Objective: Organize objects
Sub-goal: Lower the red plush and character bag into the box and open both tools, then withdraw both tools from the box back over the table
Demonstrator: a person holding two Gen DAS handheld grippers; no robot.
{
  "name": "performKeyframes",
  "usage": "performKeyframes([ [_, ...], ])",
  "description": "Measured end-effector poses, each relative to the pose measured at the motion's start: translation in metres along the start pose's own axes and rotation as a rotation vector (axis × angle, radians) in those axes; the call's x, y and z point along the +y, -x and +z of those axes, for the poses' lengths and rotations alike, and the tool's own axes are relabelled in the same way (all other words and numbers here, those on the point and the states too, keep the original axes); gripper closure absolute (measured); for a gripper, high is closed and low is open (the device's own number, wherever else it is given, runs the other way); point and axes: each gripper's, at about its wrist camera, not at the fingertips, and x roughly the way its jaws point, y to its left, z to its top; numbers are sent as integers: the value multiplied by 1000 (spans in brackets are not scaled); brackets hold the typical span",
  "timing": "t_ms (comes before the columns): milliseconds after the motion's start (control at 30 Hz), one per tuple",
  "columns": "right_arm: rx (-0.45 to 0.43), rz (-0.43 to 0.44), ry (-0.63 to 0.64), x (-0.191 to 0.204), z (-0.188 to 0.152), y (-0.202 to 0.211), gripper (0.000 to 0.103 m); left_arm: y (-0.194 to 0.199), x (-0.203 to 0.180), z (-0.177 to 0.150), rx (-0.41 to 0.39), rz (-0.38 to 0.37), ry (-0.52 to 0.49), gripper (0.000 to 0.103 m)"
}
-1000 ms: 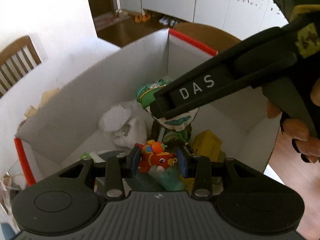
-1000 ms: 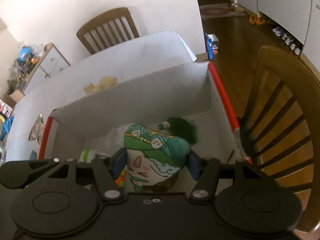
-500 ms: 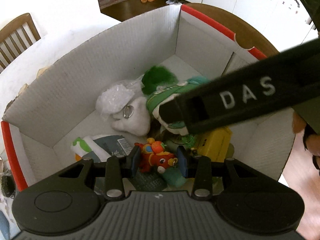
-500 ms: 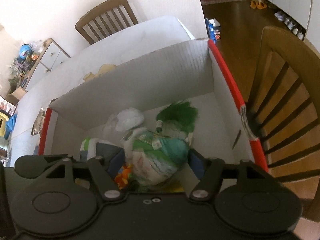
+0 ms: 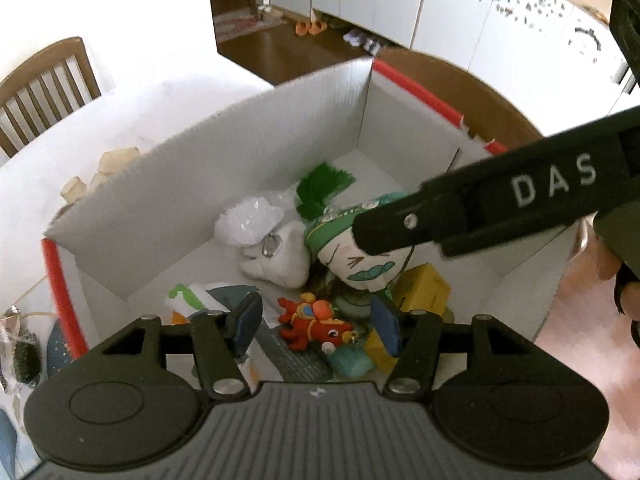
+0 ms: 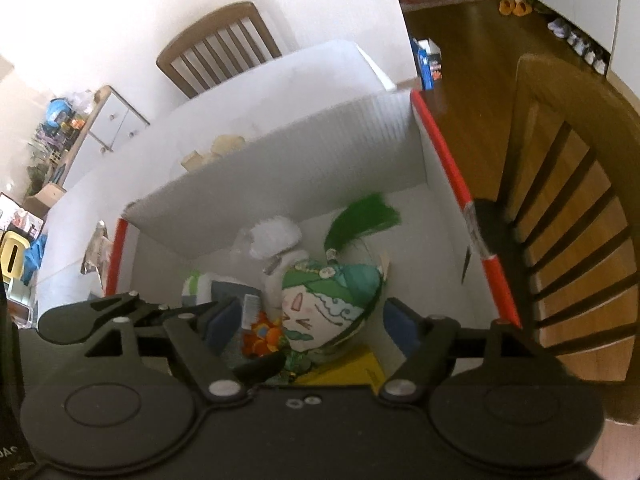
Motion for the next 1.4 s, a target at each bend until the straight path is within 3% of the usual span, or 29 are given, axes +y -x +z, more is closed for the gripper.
performKeyframes([
  [500, -100, 31, 83, 35, -8, 43, 23, 69, 36, -12, -167, -10, 80, 44],
  [600, -125, 45, 118, 49, -14, 49, 20, 82, 44, -20, -196, -8, 85, 37],
  [733, -178, 85, 176, 69, -23, 59, 14, 96, 60, -31, -223, -4, 109, 36],
  [967, -238, 97, 261, 115, -37, 64, 7, 130, 98, -51, -276, 24, 144, 22],
  [1233, -326, 66, 330, 175, -56, 57, 3, 155, 154, -76, -290, 69, 189, 21],
  [1400, -320, 59, 315, 203, -58, 42, 3, 166, 196, -92, -295, 83, 223, 20],
])
